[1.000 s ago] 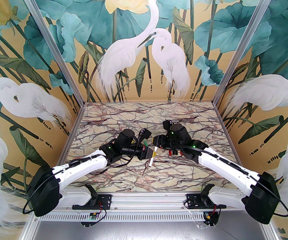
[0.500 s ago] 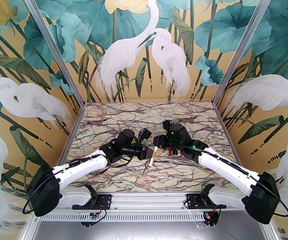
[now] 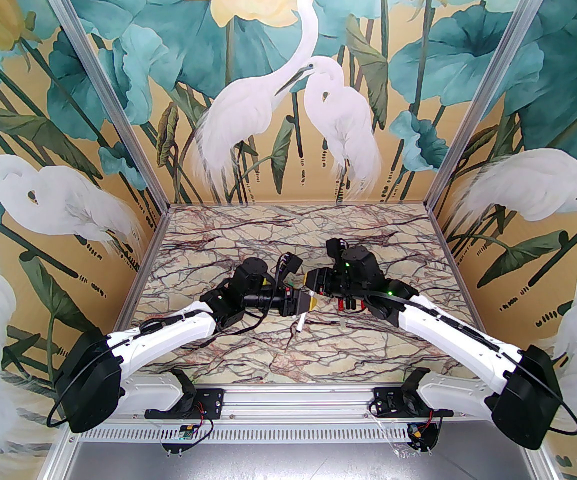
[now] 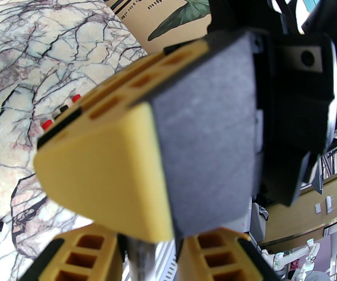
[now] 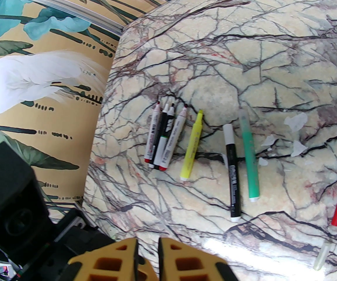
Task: Open the pen caps
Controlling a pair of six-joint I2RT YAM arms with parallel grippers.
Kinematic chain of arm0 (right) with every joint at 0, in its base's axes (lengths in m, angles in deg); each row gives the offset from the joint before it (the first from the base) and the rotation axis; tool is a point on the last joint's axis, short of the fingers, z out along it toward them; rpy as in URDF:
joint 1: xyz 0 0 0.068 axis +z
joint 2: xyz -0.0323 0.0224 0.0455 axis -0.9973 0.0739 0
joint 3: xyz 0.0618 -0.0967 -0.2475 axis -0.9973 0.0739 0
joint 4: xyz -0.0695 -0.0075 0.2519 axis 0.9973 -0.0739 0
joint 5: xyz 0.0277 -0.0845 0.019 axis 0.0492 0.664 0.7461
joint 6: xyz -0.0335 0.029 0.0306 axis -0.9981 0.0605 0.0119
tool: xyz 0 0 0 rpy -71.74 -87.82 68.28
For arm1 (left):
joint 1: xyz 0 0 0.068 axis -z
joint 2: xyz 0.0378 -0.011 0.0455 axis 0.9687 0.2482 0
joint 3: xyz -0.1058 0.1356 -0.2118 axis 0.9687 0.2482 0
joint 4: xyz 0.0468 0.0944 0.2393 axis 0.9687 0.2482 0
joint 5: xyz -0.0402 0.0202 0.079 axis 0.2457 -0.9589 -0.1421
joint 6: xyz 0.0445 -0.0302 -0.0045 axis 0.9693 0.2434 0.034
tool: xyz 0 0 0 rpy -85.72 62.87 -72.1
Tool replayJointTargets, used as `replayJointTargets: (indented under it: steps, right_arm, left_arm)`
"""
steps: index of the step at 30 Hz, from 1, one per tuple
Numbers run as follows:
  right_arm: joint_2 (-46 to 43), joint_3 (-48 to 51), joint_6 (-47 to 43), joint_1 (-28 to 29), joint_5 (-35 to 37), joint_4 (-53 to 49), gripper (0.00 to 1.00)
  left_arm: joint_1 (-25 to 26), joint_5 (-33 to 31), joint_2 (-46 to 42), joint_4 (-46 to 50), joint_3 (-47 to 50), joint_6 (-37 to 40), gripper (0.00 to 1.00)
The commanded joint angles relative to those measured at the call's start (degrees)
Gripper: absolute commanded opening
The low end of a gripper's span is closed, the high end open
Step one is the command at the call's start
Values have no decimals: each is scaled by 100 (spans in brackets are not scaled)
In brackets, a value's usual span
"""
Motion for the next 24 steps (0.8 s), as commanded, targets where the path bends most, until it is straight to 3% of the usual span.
replayJointTargets:
  steps: [1,12,16,24]
  right_arm:
    - [-161,119,168,-11,-99,292,14]
    - [-401,350,302,-48,62,573,14]
    - [-441,380,286,-66,69,559,14]
    - [-789,693,299,-316,-144,1100,13]
  left_arm:
    - [38,123,32,-307,65,-102,35]
    - [115,264,251,-245,12,-50,23]
    - [113,255,261,-217,-22,-34,9]
    - [113,627,166,-519,56,-155,4]
